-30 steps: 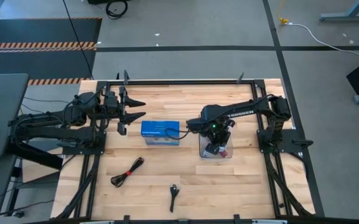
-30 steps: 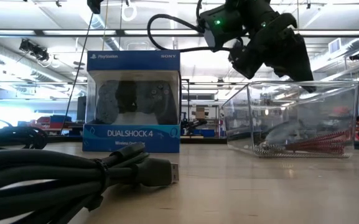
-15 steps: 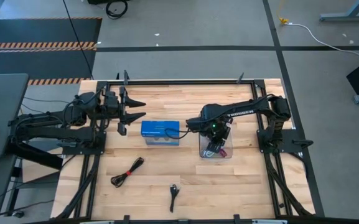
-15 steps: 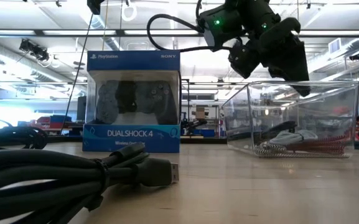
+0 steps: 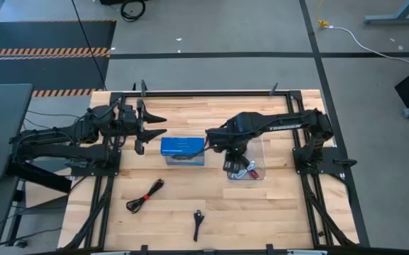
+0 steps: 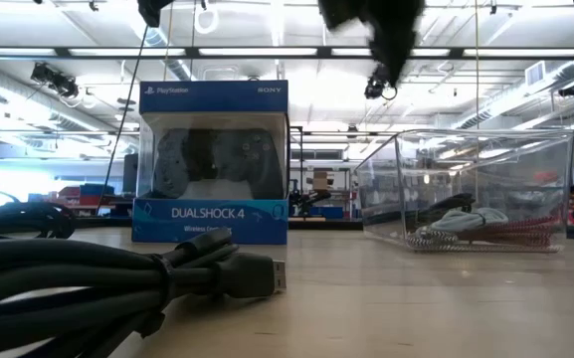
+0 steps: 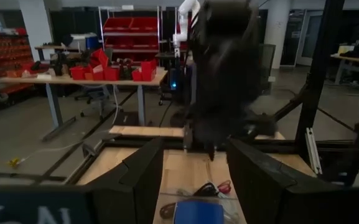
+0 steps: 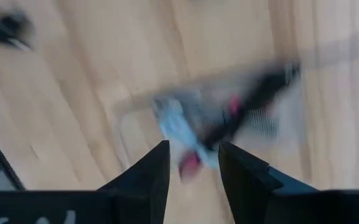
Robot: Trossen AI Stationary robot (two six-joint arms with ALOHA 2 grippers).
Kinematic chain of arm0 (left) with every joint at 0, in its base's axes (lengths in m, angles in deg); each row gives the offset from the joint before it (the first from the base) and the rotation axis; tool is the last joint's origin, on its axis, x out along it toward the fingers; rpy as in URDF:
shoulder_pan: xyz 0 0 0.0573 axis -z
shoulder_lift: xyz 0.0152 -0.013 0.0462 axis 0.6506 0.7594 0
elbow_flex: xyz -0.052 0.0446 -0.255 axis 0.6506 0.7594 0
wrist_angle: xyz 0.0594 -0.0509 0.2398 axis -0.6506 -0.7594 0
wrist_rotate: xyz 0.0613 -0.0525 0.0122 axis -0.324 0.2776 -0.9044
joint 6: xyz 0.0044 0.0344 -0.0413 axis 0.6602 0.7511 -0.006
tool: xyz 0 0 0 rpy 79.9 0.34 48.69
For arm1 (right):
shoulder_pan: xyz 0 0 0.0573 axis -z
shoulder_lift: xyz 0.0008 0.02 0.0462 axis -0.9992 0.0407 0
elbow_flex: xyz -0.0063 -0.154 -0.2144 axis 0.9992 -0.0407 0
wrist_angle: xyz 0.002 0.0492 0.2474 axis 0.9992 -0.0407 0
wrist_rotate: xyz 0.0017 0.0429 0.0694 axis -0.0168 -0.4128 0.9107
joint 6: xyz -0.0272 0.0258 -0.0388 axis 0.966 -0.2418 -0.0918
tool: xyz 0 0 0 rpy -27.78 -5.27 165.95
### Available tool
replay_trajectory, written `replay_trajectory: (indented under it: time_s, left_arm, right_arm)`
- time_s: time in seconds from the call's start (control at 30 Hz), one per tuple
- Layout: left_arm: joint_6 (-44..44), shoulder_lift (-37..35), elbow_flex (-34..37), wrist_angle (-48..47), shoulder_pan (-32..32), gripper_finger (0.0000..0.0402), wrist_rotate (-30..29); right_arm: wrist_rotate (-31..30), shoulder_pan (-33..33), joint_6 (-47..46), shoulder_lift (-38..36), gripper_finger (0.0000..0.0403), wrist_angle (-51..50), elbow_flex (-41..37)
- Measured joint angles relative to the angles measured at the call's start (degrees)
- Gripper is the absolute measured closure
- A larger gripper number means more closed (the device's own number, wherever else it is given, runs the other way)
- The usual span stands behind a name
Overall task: Pick and place USB-C Cables
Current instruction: Put the left black charger cable into the transparent bin
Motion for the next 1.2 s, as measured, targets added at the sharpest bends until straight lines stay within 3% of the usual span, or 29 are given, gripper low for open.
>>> replay_trajectory:
  time_s: [0.3, 0.47, 0.63, 0.83, 1.2]
  left_arm:
    - [-5.3, 0.0, 0.0, -4.7, 0.0, 0.0216, 0.0]
    - [-8.9, 0.1, 0.0, -7.7, 0.0, 0.0216, 0.0]
    - [-15.8, 0.2, 0.0, -13.3, 1.6, 0.0216, -0.1]
    - [-23.8, 0.3, 0.0, -18.2, 9.8, 0.0216, 1.0]
    - [-44.7, 4.9, 0.0, -32.7, 24.2, 0.0229, -5.4]
  right_arm:
    - [-18.5, -8.7, 14.4, 0.0, 0.026, 18.2, 2.9]
    - [-31.4, -10.8, 17.6, 0.0, 0.026, 20.3, 1.4]
    - [-31.0, -10.9, 17.9, 0.0, 0.026, 20.7, 0.6]
    - [-29.3, -11.1, 19.4, 0.0, 0.026, 22.5, -2.3]
    - [-30.0, -11.6, 20.3, 0.0, 0.026, 24.2, -6.7]
